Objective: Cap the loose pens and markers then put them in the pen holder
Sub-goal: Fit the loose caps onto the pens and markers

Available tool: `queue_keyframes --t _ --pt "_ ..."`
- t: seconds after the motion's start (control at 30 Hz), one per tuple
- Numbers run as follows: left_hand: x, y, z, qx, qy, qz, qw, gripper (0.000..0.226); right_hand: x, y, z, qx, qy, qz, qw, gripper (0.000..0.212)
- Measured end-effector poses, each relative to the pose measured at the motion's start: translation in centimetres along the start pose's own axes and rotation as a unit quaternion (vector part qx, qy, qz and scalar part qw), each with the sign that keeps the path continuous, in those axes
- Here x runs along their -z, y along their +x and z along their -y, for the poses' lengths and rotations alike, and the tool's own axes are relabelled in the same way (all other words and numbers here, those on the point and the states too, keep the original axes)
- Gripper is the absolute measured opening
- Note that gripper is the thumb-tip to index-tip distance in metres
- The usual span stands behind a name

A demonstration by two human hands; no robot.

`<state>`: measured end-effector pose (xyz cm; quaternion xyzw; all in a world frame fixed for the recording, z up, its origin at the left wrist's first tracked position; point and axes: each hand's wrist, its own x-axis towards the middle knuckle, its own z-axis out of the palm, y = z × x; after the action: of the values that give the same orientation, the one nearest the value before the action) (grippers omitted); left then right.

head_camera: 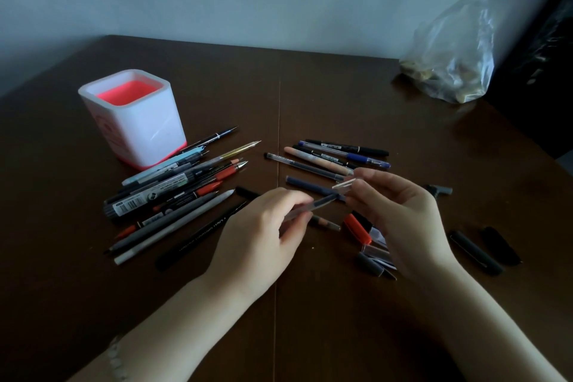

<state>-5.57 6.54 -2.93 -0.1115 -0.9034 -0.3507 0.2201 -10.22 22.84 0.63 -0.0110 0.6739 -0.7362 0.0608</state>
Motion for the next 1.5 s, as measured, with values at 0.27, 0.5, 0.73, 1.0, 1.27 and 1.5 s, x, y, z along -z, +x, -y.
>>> queue_keyframes --t 0.27,0.5,0.73,1.0,1.27,1.5 --pt "0.1 0.0 -0.1 -0.003 -0.003 -0.009 1.0 0.028 0.1 -0.2 0.1 0.044 -0.038 0.008 0.998 0.017" --pt "0.1 -0.1 -0.2 -0.014 -0.006 -0.019 1.0 0.031 -0.2 -0.6 0.2 0.042 -0.061 0.021 0.997 0.018" --pt "0.5 0.0 -0.2 -0.027 -0.035 -0.055 0.997 0.03 -0.7 -1.3 0.3 0.025 0.006 0.048 0.999 0.022" --pt "1.3 0.3 -0.2 0.004 -0.1 -0.019 0.995 0.022 -0.4 -1.5 0.3 0.04 0.006 0.075 0.996 0.019" --pt "2.9 0.7 -0.5 -0.062 0.098 0.049 0.992 0.019 -0.7 -1.0 0.6 0.19 -0.446 0.171 0.858 0.035" --pt "7.7 1.9 1.0 0.2 0.188 -0.031 0.961 0.013 -0.9 -1.0 1.1 0.19 -0.506 0.119 0.833 0.018"
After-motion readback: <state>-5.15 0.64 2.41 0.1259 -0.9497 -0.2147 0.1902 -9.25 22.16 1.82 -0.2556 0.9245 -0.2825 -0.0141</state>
